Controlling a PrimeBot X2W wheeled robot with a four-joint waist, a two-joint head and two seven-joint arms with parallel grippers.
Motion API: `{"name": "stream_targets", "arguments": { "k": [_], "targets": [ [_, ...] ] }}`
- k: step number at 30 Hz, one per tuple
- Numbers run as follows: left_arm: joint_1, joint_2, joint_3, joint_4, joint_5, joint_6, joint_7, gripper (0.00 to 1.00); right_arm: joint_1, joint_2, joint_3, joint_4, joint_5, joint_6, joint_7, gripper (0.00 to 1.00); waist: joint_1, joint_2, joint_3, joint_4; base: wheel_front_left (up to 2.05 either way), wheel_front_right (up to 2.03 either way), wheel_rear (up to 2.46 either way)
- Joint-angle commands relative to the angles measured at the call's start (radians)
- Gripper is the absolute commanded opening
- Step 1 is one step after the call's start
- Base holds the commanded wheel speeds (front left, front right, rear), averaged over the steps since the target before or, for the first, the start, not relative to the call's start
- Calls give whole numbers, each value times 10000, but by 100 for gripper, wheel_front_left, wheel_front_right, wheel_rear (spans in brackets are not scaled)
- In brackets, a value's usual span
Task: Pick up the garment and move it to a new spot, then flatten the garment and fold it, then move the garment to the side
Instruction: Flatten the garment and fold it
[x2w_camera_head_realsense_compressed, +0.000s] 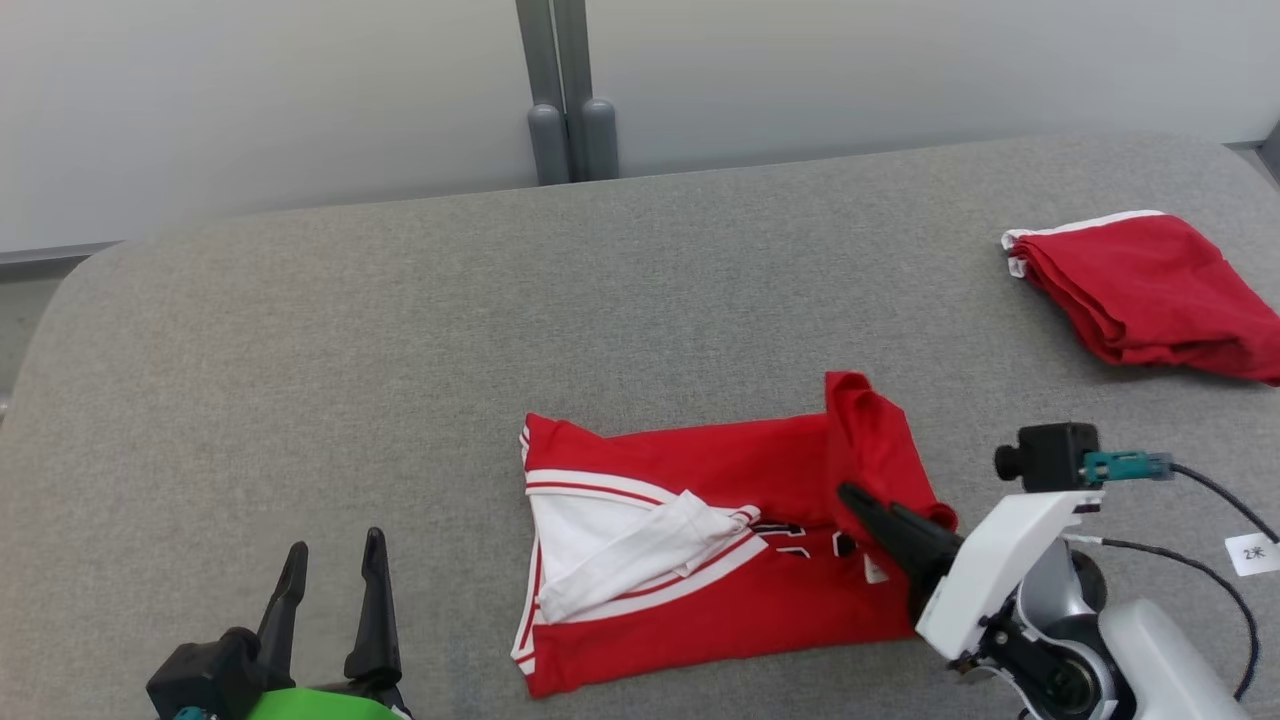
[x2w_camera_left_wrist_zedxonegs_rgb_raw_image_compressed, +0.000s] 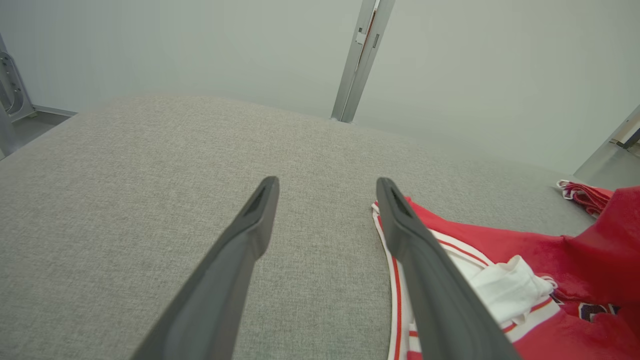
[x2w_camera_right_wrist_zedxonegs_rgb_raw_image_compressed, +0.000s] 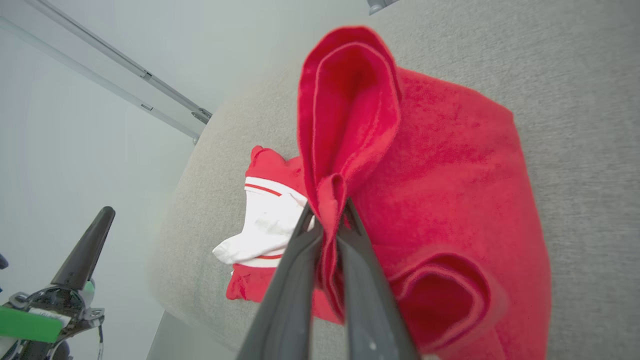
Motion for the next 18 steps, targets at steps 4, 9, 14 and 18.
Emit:
{"name": "stream_targets", "arguments": {
  "k": [4,9,14,18],
  "targets": [
    [-44,56,-29,23,-79,-4,-18,100,-73,606,626,-159,325,6,368,0,0,0,-31,487,0,0,0],
    [-158,-12,-107,107,-100,-59,-39,100,-447,1215,1290,247,224,6,350,0,0,0,-21,876,0,0,0],
    [-254,-66,-148,148,-92,-61,-64,100,-862,1574,1716,964,93,6,26,0,0,0,23,1210,0,0,0],
    [-277,-107,-165,210,-104,-80,-92,100,-1272,1760,1968,1590,78,6,-284,0,0,0,62,1397,0,0,0]
  ]
}}
